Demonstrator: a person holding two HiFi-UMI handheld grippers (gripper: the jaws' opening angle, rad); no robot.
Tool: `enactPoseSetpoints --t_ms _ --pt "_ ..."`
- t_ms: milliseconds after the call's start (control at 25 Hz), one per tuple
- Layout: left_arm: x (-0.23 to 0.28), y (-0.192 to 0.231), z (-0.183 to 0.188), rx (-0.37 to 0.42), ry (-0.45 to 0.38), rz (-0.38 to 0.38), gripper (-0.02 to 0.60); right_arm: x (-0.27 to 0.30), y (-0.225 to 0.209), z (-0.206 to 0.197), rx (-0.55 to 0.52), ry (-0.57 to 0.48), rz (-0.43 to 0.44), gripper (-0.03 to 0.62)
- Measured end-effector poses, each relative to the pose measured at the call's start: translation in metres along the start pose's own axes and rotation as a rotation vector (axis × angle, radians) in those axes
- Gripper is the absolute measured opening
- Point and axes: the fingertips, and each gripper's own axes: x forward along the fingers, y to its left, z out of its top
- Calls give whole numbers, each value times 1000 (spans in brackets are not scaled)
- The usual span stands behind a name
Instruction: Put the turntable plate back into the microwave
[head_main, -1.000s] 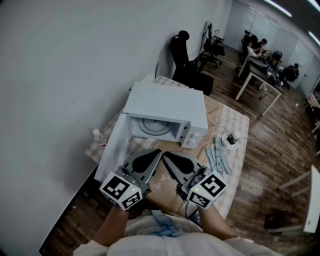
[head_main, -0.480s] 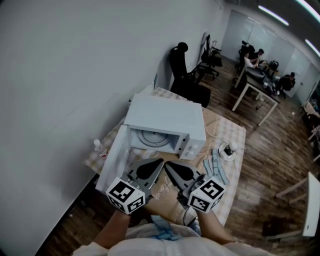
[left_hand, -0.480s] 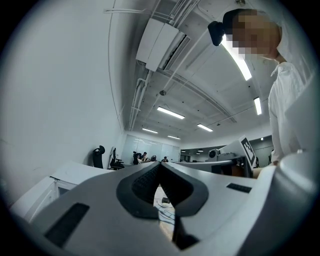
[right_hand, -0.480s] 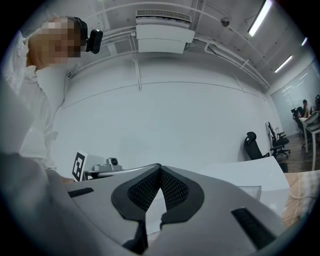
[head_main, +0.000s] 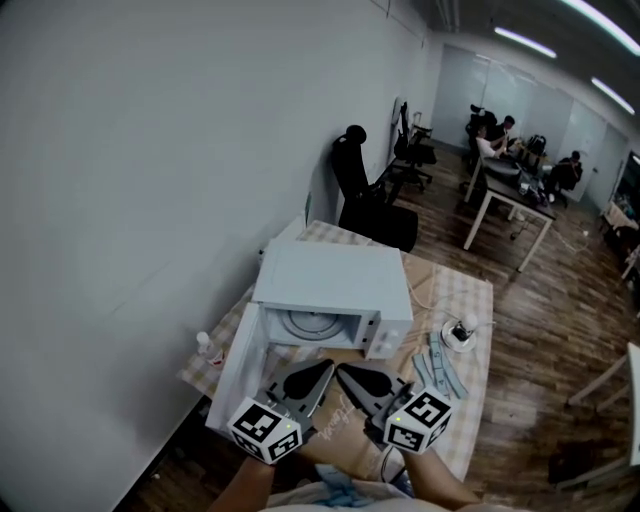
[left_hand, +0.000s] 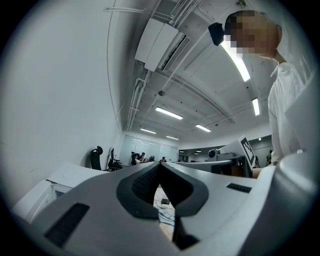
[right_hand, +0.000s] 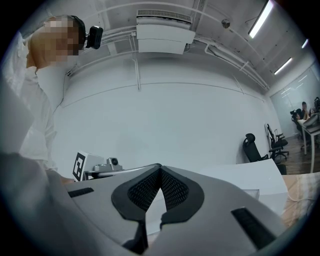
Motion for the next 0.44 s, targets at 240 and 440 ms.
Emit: enactPoseSetpoints --t_ms 240,440 --pt "0 -4 6 20 2 -7 0 -4 2 4 -14 -15 -2 31" --pt "3 -13 5 33 6 6 0 -12 1 4 -28 10 11 31"
